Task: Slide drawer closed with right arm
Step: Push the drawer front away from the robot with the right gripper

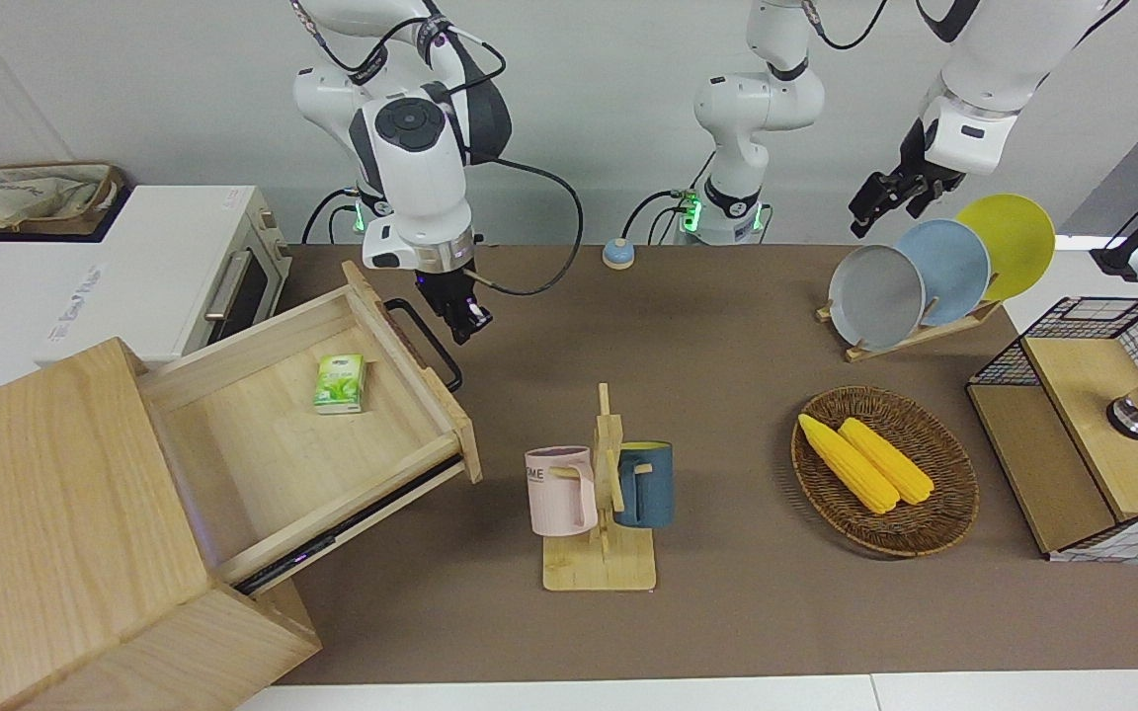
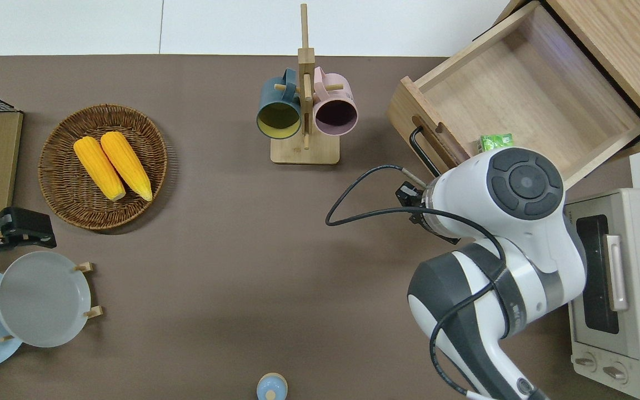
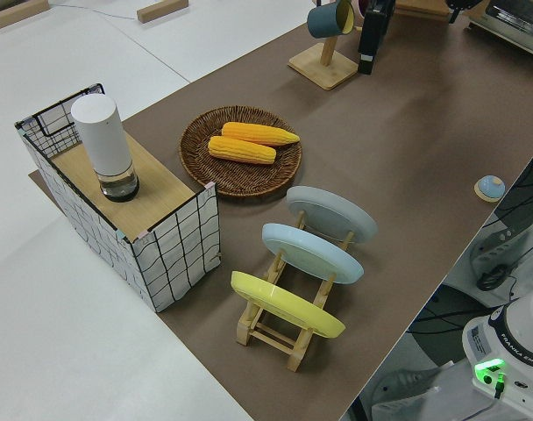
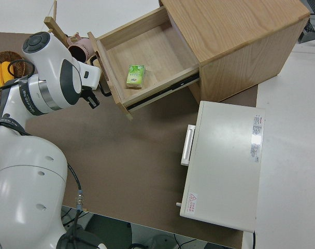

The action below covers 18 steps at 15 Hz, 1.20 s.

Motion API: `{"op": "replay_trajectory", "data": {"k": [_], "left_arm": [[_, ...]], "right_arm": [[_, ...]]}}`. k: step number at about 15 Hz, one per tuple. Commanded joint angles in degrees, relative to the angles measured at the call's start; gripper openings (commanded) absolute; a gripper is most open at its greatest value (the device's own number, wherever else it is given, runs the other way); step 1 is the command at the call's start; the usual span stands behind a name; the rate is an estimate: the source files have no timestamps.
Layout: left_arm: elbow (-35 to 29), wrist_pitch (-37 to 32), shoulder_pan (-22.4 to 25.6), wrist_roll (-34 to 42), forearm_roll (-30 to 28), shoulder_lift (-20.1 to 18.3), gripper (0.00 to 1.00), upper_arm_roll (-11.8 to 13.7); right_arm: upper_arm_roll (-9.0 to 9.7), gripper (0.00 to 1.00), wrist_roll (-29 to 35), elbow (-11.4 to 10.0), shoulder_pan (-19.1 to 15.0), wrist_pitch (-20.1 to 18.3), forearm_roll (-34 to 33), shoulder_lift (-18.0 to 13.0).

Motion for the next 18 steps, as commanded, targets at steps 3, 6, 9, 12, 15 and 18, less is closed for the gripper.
{"op": "replay_trajectory", "data": {"k": [3,6,9,12,15,18], "left_arm": [[0.02,-0.12,-0.24,0.55,-0.21,-0.49,0.99,0.29],[0.02,-0.12,-0.24,0.55,-0.21,-0.49,0.99,0.29],[0.02,-0.12,-0.24,0.55,-0.21,-0.49,0.99,0.29],[0.02,-0.12,-0.24,0.55,-0.21,-0.49,0.99,0.29],[0.02,-0.03,-0.24,0.55,-0.21,-0.49,0.99,0.29],[0.02,-0.12,-0.24,0.55,-0.21,-0.49,0.99,0.29]], "right_arm": [[-2.28,0.000,-2.73,1.11,-0.33,4.88,-1.30,1.97],[-3.25,0.000,-3.52,1.90,-0.33,5.49,-1.47,2.68],[-4.04,0.000,-3.52,2.52,-0.33,6.89,-1.39,3.73],[-5.97,0.000,-3.70,2.96,-0.33,8.48,-1.74,4.52],[-7.12,0.000,-5.01,3.66,-0.33,9.27,-2.88,5.49],[-8.52,0.000,-5.89,4.10,-0.42,11.55,-3.14,5.93]]}}
